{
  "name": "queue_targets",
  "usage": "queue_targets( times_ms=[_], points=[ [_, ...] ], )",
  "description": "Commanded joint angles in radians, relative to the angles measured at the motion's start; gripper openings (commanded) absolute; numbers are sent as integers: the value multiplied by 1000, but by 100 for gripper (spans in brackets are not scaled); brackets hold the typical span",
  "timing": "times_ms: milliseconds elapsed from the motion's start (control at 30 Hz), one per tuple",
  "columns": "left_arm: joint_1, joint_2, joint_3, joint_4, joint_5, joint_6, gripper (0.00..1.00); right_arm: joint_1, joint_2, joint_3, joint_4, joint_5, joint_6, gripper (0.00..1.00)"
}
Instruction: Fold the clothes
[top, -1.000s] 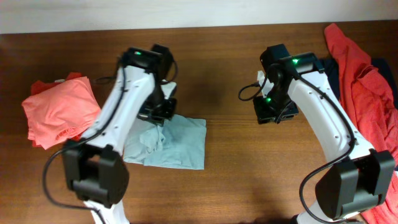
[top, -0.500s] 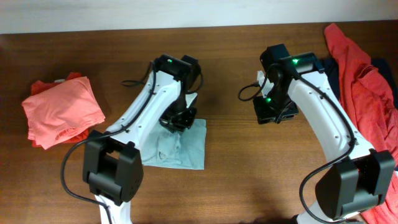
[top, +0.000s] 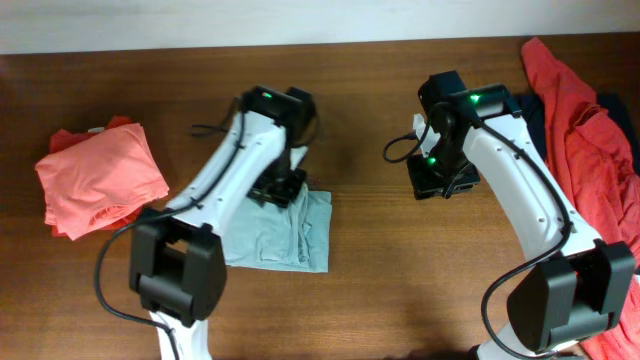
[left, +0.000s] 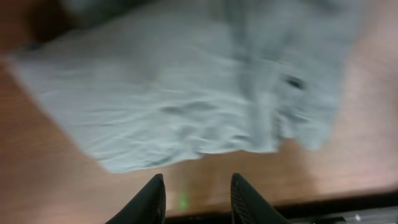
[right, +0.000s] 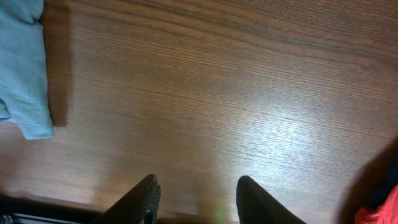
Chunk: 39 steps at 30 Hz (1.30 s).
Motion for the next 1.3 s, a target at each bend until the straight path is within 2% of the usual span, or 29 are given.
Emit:
queue_targets(
  times_ms=[0,167,267,300,467,733,1267],
  points=[
    [95,-25,13,21,-59,-2,35,-3,-1,6,0,-91,-48,46],
    [204,-24,13,88,-51,-2,41,37,-1,6,30,-295,-126,47],
    [256,-24,13,116,-49,-2,44,98,0,6,73,-303,-124,56],
    [280,-24,13,121,-34,-2,45,139,2,6,103,-303,-114,60],
    [315,-24,13,121,-14,-2,45,247,32,6,206,-303,0,63],
    [345,-24,13,122,-18,3,45,351,158,6,327,-351,129,62],
    [389,-24,13,124,-18,13,45,422,298,4,439,-355,200,60]
  ],
)
